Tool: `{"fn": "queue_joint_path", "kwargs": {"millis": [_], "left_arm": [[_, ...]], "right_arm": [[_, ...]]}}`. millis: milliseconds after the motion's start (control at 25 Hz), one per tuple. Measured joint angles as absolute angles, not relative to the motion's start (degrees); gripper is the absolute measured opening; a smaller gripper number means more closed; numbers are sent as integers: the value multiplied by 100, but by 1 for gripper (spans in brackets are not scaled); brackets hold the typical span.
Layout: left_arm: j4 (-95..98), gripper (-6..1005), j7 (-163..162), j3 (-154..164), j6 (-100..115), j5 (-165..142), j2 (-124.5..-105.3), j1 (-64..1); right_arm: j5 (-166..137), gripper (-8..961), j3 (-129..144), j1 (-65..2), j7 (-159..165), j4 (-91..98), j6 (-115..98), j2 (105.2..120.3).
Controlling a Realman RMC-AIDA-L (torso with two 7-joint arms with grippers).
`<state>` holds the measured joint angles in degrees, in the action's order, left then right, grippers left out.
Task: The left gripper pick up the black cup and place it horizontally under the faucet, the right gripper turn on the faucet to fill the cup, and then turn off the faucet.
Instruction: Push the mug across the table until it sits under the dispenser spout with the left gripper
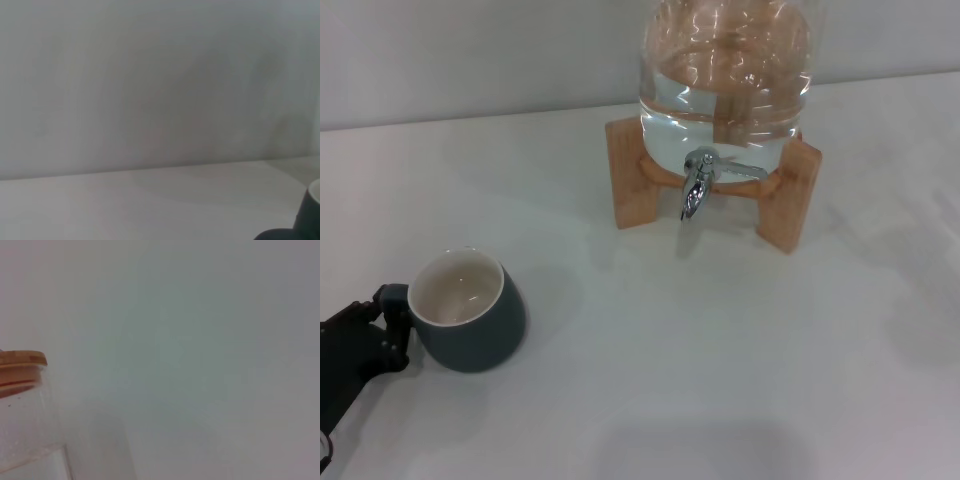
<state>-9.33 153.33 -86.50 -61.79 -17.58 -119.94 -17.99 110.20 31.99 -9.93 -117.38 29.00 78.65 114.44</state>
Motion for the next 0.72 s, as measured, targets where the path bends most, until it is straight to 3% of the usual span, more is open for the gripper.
{"fn": "queue_joint_path", "kwargs": {"millis": [320, 720], "left_arm": [[-939, 125, 15331, -8632, -6165, -1760, -12004, -1848], [-984, 98, 15324, -8623, -6165, -1759, -12020, -1925]], "right_arm": [[11022, 843, 3199, -993, -11742, 2900, 7865, 11439], [11021, 843, 3199, -993, -11792, 2900, 7856, 11437]]}}
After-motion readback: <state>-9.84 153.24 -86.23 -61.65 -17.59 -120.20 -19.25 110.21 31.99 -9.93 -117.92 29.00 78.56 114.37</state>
